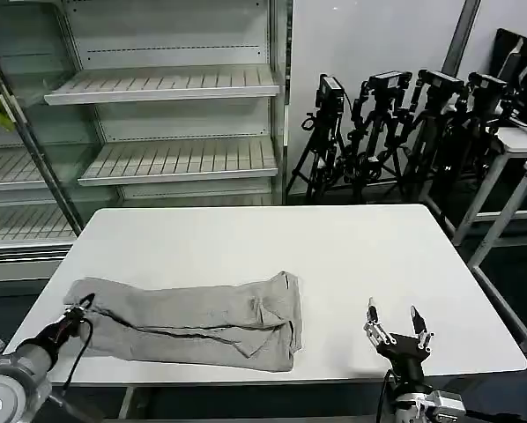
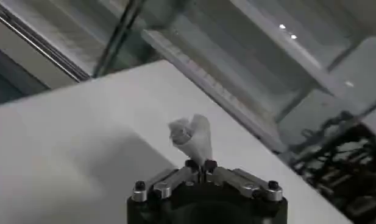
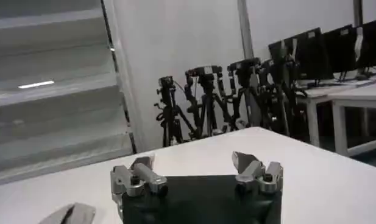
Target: Fold and organize the clothes.
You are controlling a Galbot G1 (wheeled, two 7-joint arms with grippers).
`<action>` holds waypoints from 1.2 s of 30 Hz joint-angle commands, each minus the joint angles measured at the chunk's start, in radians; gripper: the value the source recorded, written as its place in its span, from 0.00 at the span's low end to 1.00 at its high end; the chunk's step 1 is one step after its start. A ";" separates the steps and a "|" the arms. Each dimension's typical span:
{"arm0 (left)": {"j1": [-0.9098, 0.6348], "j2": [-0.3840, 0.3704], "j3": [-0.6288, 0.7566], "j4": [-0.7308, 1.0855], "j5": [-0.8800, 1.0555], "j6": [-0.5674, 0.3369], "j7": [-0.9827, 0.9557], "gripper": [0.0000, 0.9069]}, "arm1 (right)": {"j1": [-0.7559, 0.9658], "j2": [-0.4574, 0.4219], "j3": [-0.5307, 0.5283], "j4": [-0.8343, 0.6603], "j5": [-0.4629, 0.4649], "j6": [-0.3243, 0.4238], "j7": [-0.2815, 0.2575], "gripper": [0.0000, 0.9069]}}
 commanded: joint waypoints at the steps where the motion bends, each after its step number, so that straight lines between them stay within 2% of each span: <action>1: 0.014 -0.129 0.212 -0.184 -0.198 -0.010 -0.025 0.07 | -0.019 0.008 0.002 0.007 -0.003 0.008 -0.002 1.00; 5: -0.013 -0.191 0.330 -0.220 -0.197 -0.035 -0.054 0.07 | -0.070 0.025 -0.003 0.032 -0.018 0.035 -0.007 1.00; 13: -0.160 -0.308 0.534 -0.138 -0.109 -0.070 -0.062 0.07 | -0.037 0.047 -0.019 -0.019 -0.030 0.031 -0.006 1.00; 17: -0.183 -0.328 0.578 -0.083 -0.071 -0.073 -0.058 0.07 | -0.040 0.044 -0.016 -0.022 -0.029 0.033 -0.007 1.00; 23: -0.203 -0.315 0.640 -0.006 0.010 -0.085 -0.049 0.08 | -0.035 0.040 -0.011 -0.022 -0.027 0.032 -0.010 1.00; 24: -0.203 -0.314 0.645 0.000 0.021 -0.085 -0.046 0.14 | -0.036 0.039 -0.011 -0.022 -0.027 0.032 -0.010 1.00; 25: -0.204 -0.314 0.647 0.006 0.032 -0.085 -0.041 0.79 | -0.039 0.038 -0.009 -0.020 -0.025 0.033 -0.011 1.00; 26: -0.207 -0.313 0.647 0.013 0.047 -0.080 -0.040 1.00 | -0.037 0.038 -0.010 -0.022 -0.026 0.033 -0.011 1.00; 29: -0.195 -0.304 0.653 -0.013 0.119 -0.080 -0.035 1.00 | -0.039 0.040 -0.013 -0.020 -0.032 0.035 -0.013 1.00; 36: -0.152 -0.275 0.579 -0.149 0.090 -0.085 0.000 1.00 | -0.044 0.044 -0.018 -0.008 -0.039 0.033 -0.011 1.00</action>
